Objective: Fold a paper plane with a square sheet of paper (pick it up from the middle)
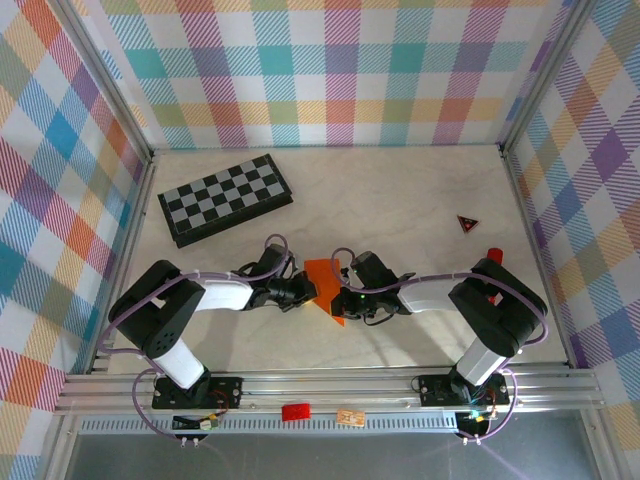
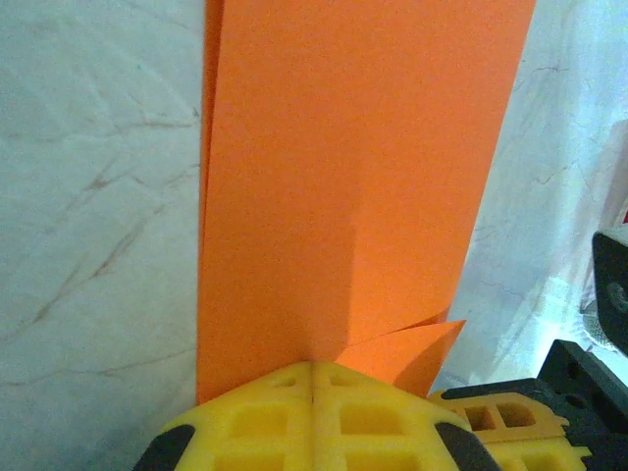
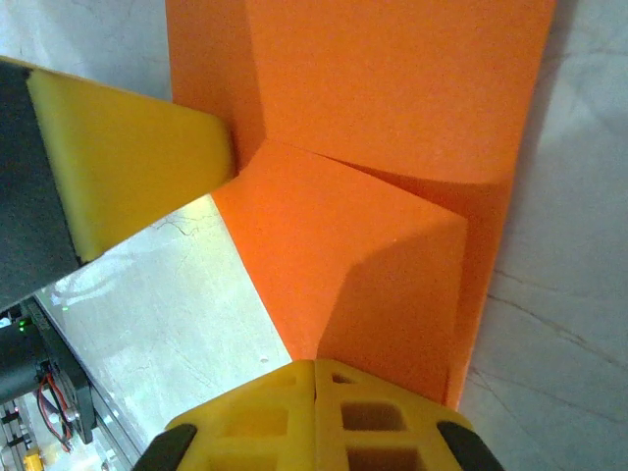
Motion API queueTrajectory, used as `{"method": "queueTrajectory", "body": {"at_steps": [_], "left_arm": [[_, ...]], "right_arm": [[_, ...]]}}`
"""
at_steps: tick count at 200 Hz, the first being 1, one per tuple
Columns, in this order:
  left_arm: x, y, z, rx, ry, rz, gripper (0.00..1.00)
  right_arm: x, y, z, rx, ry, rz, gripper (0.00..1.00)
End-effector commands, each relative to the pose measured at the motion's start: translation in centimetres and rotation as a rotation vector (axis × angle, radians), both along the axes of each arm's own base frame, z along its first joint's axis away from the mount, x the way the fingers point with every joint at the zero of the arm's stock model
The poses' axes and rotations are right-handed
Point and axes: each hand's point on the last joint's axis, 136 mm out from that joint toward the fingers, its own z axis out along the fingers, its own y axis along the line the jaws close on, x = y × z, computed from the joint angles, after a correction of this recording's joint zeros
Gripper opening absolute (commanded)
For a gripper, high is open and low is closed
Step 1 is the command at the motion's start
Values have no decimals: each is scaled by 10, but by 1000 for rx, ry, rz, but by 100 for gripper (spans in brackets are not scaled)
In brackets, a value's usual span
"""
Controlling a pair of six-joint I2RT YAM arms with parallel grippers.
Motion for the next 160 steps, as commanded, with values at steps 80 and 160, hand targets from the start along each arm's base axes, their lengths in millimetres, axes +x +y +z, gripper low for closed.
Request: {"method": "queueTrajectory", "body": {"at_steps": [80,160], "left_arm": [[22,35,21,87,-73,109,5],[2,-14,26,29,-96,-41,8]], "right_arm": [[-28,-33,-36,-159,105,17,0],[-19,-19,-20,-108,89,17,1]]}}
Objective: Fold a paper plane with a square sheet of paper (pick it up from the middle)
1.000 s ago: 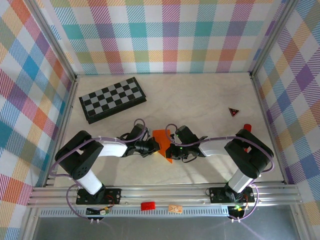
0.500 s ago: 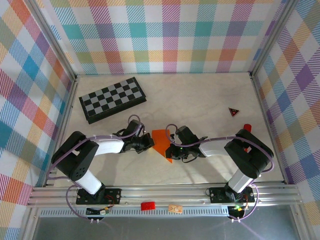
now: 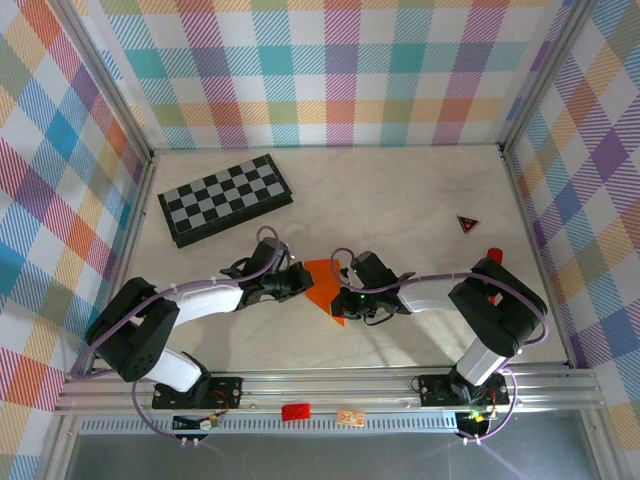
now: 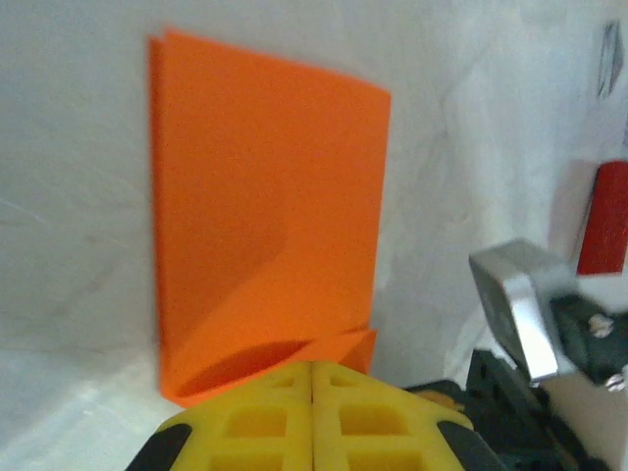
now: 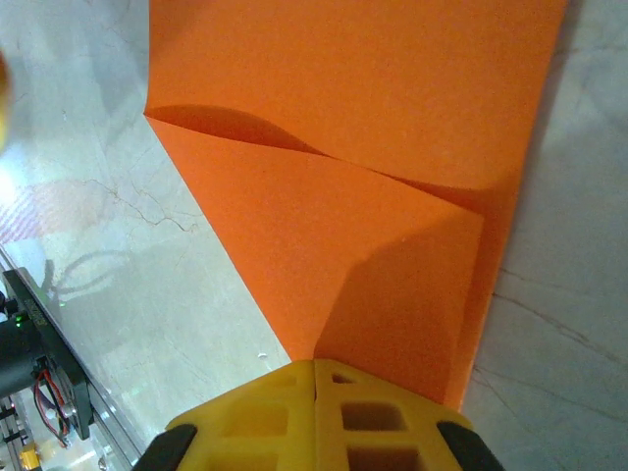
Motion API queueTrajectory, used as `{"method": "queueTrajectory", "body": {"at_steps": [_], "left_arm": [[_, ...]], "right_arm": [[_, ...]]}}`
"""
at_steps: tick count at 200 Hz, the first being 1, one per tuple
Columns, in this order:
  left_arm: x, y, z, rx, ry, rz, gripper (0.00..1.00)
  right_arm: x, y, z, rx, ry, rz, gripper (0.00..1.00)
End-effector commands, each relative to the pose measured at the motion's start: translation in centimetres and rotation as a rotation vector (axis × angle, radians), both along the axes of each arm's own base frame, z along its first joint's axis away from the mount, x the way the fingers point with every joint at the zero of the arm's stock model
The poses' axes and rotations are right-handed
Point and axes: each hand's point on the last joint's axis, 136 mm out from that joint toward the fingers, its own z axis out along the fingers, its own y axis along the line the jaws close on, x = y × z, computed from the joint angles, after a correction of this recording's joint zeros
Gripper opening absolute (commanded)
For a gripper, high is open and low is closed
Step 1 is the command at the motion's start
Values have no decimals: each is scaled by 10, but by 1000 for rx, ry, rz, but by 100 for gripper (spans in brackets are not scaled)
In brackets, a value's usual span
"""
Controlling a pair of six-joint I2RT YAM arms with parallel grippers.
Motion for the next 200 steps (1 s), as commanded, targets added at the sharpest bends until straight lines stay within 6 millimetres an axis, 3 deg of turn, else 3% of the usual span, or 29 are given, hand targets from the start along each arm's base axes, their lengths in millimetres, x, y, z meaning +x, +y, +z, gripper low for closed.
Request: {"method": "queueTrajectory", "body": {"at_steps": [1,47,82,123,153,200], "left_arm": [[-6,-14,-15,22,42,-56,8],[-17,16,-59,219,142,-13,4],[-25,23,-68,250,156,-35,4],[-25,21,-70,238,159,-38,4],[-25,22,-70,247,159,-33,3],[-27,27,-78,272,171,-26,2]], "right_arm": [[-19,-20,-22,-107,90,6,1],[-8,-3,5,-27,44,11,2],[3,12,27,27,-26,26,4],[11,33,19,21,-17,62,5],[12,23,-7,-77,8,50,7],[-16,-7,-9,-109,24,68,9]]}}
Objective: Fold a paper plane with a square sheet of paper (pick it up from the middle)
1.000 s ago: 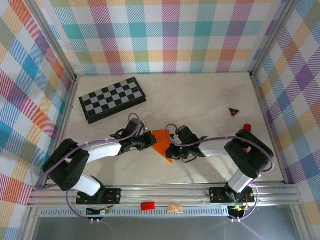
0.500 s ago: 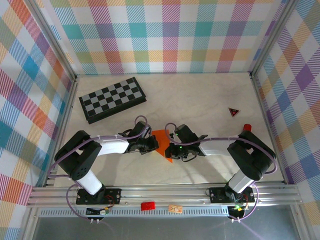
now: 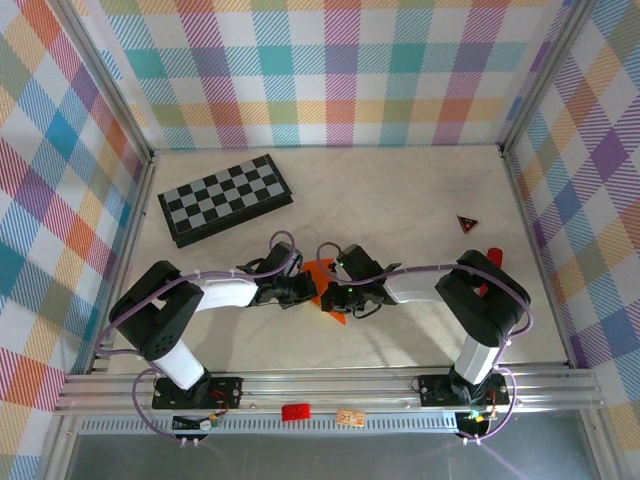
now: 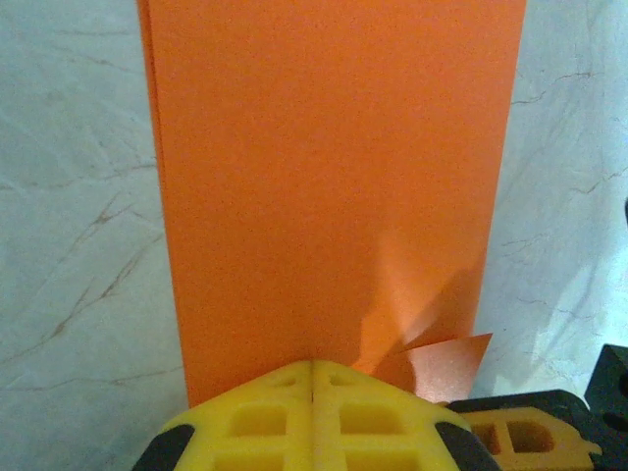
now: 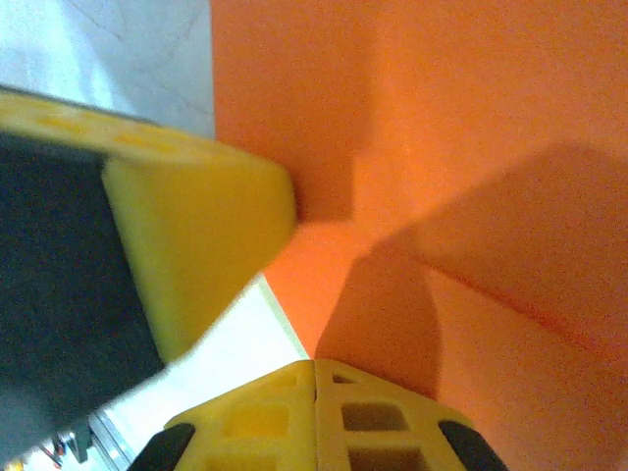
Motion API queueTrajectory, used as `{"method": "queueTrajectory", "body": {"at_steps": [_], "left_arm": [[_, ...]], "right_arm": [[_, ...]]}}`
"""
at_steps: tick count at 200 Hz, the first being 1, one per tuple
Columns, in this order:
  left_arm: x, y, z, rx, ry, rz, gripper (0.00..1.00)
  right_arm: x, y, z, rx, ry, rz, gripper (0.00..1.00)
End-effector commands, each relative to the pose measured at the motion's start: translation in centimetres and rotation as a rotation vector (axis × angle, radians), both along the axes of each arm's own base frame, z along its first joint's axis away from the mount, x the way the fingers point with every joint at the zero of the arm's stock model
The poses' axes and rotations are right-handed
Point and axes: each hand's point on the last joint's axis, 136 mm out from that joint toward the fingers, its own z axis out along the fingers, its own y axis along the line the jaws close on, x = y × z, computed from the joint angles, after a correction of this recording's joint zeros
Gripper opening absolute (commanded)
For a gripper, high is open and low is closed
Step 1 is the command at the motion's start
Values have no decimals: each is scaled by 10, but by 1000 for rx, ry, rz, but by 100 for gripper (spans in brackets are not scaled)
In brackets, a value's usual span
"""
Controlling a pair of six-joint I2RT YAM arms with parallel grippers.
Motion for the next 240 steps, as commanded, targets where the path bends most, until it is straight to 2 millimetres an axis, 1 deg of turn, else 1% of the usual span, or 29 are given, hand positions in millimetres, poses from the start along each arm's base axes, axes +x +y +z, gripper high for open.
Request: {"method": "queueTrajectory", "body": {"at_steps": [1,11,27,44,58,74,83,103,121,131,146,157,186,201,216,225,240], "left_arm": [[-19,29,-38,154,88,15,1],[-20,28,-39,158,92,12,1],[-20,29,-41,159,97,11,1],[-20,28,-41,154,97,8,0],[-21,28,-41,154,97,7,0],[-20,28,-40,154,93,9,1],[-21,28,-40,152,94,11,0],[-20,28,-39,147,92,14,0],[-20,28,-40,149,92,11,1],[-20,28,-39,150,91,15,1],[-20,29,-39,151,90,15,0],[-19,29,-38,150,87,19,1],[-18,29,-37,146,80,32,1],[-19,27,-37,131,87,33,0],[-19,25,-36,112,92,45,0],[-18,23,-35,97,93,58,1],[-16,21,-29,66,89,86,1]], "right_arm": [[-26,-29,-10,-80,37,23,9],[-35,-37,-12,-89,52,20,9],[-43,-45,-13,-78,59,9,10],[-45,-44,-4,-58,46,16,10],[-38,-37,10,-26,14,18,11],[-27,-21,28,34,-25,32,11],[-21,-13,34,59,-37,38,12],[-11,4,35,81,-28,56,14],[-9,9,23,66,-2,62,15],[-10,3,12,31,12,53,15],[-15,-6,1,-4,22,44,15],[-20,-14,-2,-12,29,35,15],[-42,-43,-12,-25,51,6,15],[-51,-57,-12,-21,49,-7,15],[-53,-65,-8,-12,30,-18,15],[-50,-68,-4,-10,10,-26,16],[-40,-69,8,-2,-62,-34,18]]}}
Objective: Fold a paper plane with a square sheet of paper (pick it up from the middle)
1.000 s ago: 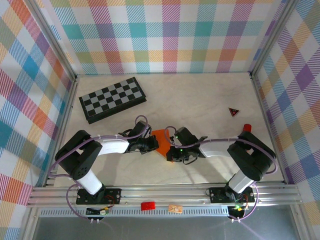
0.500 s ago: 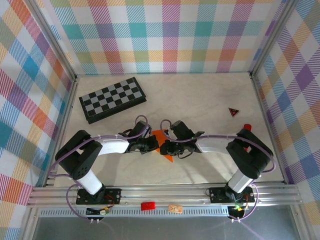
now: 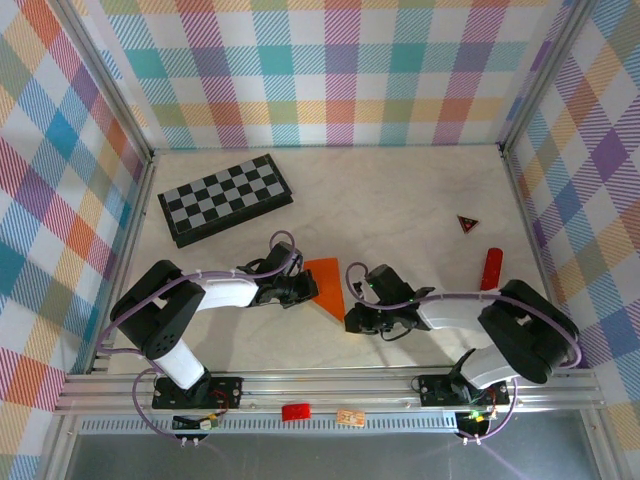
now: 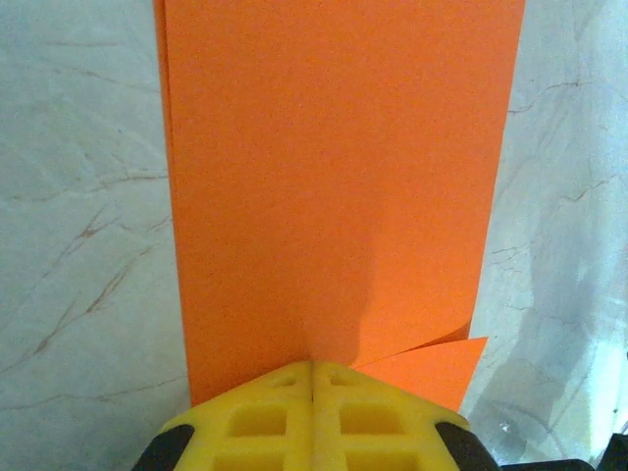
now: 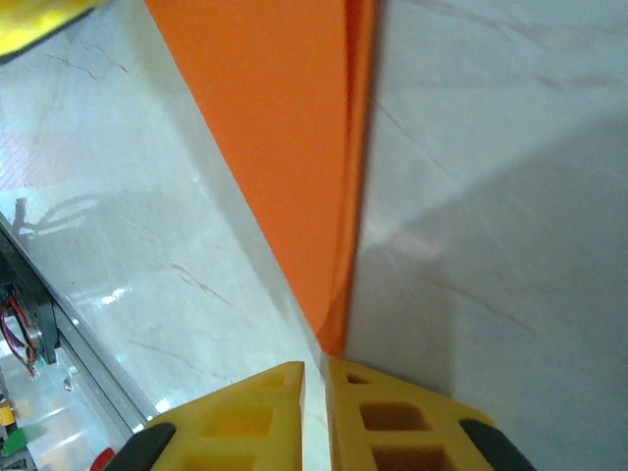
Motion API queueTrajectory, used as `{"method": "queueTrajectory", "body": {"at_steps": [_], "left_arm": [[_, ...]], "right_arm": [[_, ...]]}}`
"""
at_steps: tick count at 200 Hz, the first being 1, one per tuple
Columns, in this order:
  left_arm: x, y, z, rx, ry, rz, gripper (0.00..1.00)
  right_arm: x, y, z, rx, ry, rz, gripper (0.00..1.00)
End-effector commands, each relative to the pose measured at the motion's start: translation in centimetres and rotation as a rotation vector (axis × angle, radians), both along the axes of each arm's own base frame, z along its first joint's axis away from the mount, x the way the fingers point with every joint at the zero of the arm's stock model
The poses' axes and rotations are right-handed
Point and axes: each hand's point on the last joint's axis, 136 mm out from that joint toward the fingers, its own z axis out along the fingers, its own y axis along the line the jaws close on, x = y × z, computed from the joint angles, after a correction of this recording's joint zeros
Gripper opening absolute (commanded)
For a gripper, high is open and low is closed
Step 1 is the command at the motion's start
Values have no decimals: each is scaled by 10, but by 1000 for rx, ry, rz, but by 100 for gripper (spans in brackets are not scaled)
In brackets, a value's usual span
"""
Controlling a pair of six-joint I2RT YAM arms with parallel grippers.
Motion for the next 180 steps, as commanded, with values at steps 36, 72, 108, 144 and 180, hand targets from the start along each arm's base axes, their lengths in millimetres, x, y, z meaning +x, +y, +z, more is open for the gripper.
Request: {"method": "queueTrajectory", "body": {"at_steps": [36,72,108,144,180], "left_arm": [[-16,16,-11,18,57,131,2],[-9,22,10,44,-16,125,11],[-1,29,29,48,-43,109,30],[6,40,35,-76,-11,164,42],[8,41,34,-123,14,161,46]], "right_arm": [[45,-14,30,-46,-281,-106,40],[59,-15,36,-111,-305,-121,51],[62,7,39,-49,-256,-65,51],[66,17,39,13,-214,-80,51],[71,19,35,32,-175,-83,50]]}}
